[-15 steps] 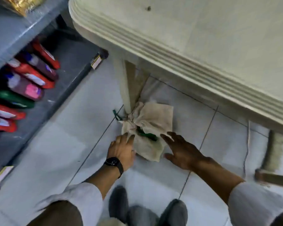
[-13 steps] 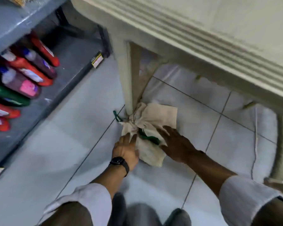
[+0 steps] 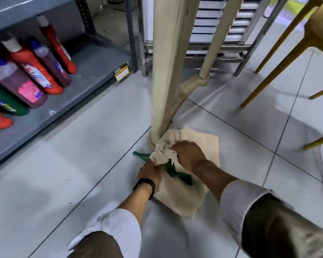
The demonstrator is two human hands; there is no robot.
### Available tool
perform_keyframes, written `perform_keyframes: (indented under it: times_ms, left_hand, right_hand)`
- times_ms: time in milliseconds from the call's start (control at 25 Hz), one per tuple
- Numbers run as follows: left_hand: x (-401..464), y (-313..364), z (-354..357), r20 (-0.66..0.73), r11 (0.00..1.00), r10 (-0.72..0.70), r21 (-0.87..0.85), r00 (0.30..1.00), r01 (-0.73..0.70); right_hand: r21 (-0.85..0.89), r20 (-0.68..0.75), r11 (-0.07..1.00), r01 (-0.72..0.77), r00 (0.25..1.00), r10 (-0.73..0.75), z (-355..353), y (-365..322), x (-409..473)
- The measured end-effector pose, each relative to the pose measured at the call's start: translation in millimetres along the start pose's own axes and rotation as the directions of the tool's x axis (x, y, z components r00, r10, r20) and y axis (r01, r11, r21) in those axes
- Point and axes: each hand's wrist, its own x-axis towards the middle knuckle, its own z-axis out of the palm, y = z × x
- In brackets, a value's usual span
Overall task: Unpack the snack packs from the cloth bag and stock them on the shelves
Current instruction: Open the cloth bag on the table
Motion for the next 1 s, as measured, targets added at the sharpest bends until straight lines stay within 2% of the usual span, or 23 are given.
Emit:
perform_keyframes:
  times_ms: [120,240,320,400,480,680,760,880,1000]
  left_hand:
    - [-65,22,-30,0.012,0.993,0.024,-0.114,1.0,-0.022]
    - [-163,54,-71,0.047,0.993,0.017,-0.12,0.999,-0.011]
    - [-237,84,-114,-0.008,0.996,-0.01,-0.091,1.0,0.01]
    - [-305,113,-165,-0.072,0.998,-0.018,-0.062,0.997,0.014]
    - [-378,154,-232,-0.07,1.0,0.004,-0.012,0.998,-0.005]
    - [-533,253,-346,0.001,0.97,0.237,0.054,0.971,-0.237]
    - [-581,296,-376,0.023,0.93,0.365,0.04,0.931,-0.366]
    - [-619,370,-407,0.057,0.839,0.538,0.052,0.841,-0.541]
    - [-623,453,-401,0.056,0.763,0.641,0.06,0.765,-0.644]
  right_hand:
    - [0.367,-0.018,0.919,-0.144,0.987,0.162,-37,-6,-54]
    - [0.599,0.101,0.762,-0.244,0.968,0.231,-108,-27,-126]
    - [0.651,0.18,0.696,-0.304,0.952,0.249,-173,-58,-173]
    - [0.663,0.188,0.683,-0.307,0.951,0.244,-237,-93,-213]
    - [0.746,0.199,0.579,-0.329,0.94,0.277,-320,-128,-263]
    - [0.911,0.115,0.325,-0.252,0.915,0.388,-507,-167,-374]
    - [0.93,0.073,0.298,-0.217,0.901,0.428,-573,-165,-410]
    - [0.946,-0.067,0.311,-0.089,0.887,0.457,-656,-140,-436]
    - [0.933,-0.222,0.36,0.008,0.801,0.556,-716,-85,-434]
